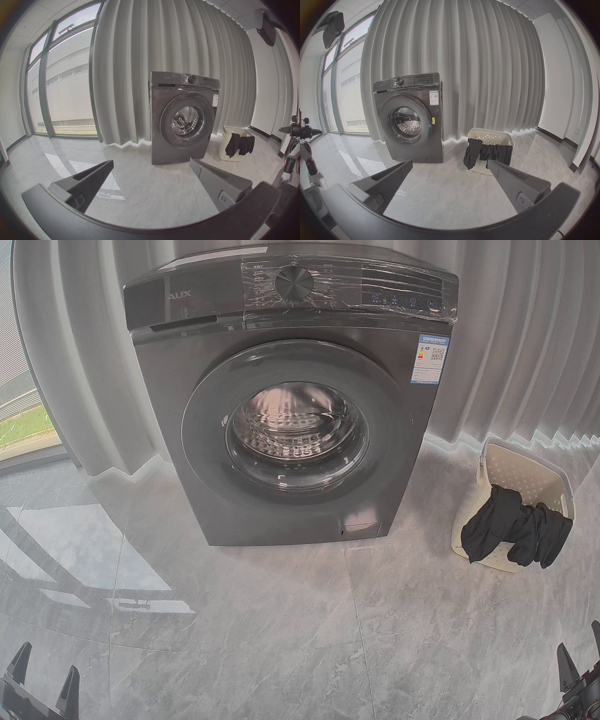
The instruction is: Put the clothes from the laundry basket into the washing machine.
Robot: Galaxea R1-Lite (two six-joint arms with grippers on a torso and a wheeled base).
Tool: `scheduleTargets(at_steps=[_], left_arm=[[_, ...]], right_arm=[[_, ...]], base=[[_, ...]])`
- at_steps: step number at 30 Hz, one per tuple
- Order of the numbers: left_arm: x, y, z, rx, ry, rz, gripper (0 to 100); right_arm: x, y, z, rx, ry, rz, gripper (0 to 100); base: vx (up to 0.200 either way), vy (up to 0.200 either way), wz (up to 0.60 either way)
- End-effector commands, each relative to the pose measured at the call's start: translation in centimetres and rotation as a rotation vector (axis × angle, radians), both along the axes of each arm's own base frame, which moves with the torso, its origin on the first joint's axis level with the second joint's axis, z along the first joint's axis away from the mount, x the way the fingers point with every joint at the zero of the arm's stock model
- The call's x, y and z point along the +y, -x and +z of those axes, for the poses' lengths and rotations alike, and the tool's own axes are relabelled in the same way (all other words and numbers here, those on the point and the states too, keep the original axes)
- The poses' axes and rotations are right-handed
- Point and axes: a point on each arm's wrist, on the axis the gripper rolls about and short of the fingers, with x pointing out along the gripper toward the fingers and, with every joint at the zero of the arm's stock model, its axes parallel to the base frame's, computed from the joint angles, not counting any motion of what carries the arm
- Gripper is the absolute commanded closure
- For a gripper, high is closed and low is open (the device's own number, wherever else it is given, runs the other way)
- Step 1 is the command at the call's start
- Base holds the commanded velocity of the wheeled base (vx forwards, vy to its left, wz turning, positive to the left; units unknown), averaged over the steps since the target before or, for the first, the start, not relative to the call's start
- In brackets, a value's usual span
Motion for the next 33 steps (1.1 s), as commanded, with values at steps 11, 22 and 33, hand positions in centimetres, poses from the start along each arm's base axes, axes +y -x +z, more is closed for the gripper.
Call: scheduleTargets(at_steps=[11, 22, 33], left_arm=[[0.0, -0.04, -0.51, 0.004, 0.0, 0.001, 0], [0.0, -0.04, -0.51, 0.004, 0.0, -0.001, 0], [0.0, -0.04, -0.51, 0.004, 0.0, 0.001, 0]], right_arm=[[0.0, -0.14, -0.49, 0.018, 0.0, 0.0, 0], [0.0, -0.14, -0.49, 0.018, -0.001, 0.0, 0], [0.0, -0.14, -0.49, 0.018, -0.001, 0.0, 0]], base=[[0.0, 0.0, 0.0], [0.0, 0.0, 0.0], [0.055, 0.0, 0.0]])
